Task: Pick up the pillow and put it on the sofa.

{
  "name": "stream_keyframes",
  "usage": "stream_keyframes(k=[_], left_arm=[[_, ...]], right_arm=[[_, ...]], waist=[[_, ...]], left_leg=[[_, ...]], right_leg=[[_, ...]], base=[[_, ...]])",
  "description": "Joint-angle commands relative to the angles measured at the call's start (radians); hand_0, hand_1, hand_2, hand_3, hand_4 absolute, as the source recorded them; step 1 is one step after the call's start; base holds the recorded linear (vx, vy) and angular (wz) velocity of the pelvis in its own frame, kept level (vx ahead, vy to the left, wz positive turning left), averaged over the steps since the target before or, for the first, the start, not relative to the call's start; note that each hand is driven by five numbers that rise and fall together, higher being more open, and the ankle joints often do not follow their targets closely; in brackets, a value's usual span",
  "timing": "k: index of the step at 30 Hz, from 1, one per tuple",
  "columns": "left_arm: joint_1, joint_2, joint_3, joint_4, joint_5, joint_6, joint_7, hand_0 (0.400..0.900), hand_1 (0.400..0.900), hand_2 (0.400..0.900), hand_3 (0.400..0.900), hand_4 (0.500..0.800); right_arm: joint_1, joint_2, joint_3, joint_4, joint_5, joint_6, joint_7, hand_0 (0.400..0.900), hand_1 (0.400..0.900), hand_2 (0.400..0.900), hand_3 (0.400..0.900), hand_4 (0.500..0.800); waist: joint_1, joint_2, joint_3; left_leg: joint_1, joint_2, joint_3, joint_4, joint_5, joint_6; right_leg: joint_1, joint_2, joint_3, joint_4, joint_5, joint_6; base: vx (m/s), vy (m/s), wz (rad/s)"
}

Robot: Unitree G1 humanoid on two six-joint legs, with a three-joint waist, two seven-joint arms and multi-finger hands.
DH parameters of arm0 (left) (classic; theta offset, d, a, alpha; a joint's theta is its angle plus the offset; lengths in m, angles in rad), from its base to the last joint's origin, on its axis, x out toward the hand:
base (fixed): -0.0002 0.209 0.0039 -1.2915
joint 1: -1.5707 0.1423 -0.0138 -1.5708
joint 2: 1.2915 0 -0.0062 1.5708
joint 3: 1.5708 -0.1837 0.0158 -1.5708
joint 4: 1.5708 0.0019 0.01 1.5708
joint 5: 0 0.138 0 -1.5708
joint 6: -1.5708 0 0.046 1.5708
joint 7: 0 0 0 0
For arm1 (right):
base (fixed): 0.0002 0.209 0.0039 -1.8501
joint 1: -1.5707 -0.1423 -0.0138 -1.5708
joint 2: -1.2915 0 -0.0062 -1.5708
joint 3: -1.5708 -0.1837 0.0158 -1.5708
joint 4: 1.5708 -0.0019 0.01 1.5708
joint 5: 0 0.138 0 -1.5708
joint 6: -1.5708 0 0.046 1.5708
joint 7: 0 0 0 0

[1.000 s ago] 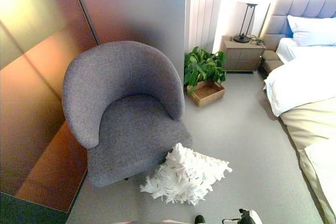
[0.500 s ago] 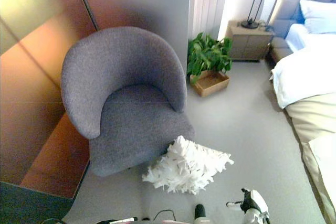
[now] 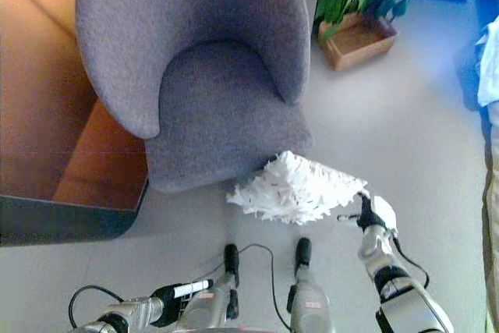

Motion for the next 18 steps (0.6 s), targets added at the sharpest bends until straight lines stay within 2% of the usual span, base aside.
stream_keyframes(k=[1, 8, 12, 18], left_arm=[[-0.037, 0.013, -0.048, 0.043, -0.036, 0.027, 0.012, 0.900, 0.900, 0.900, 0.900, 0.800], [-0.067, -0.009, -0.057, 0.031, -0.102, 0.012, 0.040, 0.900, 0.900, 0.900, 0.900, 0.800], [-0.066, -0.016, -0.065, 0.020, -0.128, 0.022, 0.073, 0.900, 0.900, 0.900, 0.900, 0.800], [-0.054, -0.024, -0.072, 0.002, -0.138, 0.012, 0.067, 0.900, 0.900, 0.900, 0.900, 0.800]], right_arm=[[-0.133, -0.120, 0.044, -0.029, -0.002, -0.015, -0.007, 0.900, 0.900, 0.900, 0.900, 0.800], [-0.286, -0.210, 0.085, -0.048, -0.025, -0.017, 0.052, 0.900, 0.900, 0.900, 0.900, 0.800], [-0.338, -0.249, 0.111, -0.071, -0.053, -0.008, 0.075, 0.900, 0.900, 0.900, 0.900, 0.800], [-0.418, -0.313, 0.142, -0.112, -0.047, 0.011, 0.132, 0.900, 0.900, 0.900, 0.900, 0.800]], waist=[[0.023, -0.019, 0.054], [0.041, 0.013, 0.100], [0.047, 0.030, 0.112], [0.055, 0.059, 0.138]], left_leg=[[-0.067, -0.069, -0.040, -0.005, -0.032, 0.054], [-0.165, -0.083, -0.059, 0.016, -0.006, 0.049], [-0.209, -0.093, -0.067, 0.028, 0.005, 0.045], [-0.274, -0.110, -0.073, 0.043, 0.019, 0.045]], right_leg=[[-0.034, 0.023, -0.053, 0.136, -0.137, 0.021], [-0.160, 0.013, -0.076, 0.245, -0.168, 0.019], [-0.214, 0.005, -0.077, 0.290, -0.182, 0.019], [-0.293, -0.014, -0.062, 0.335, -0.190, 0.024]], base=[[-0.10, -0.029, 0.12], [-0.08, 0.021, 0.12], [-0.04, 0.063, 0.11], [-0.04, 0.086, 0.05]])
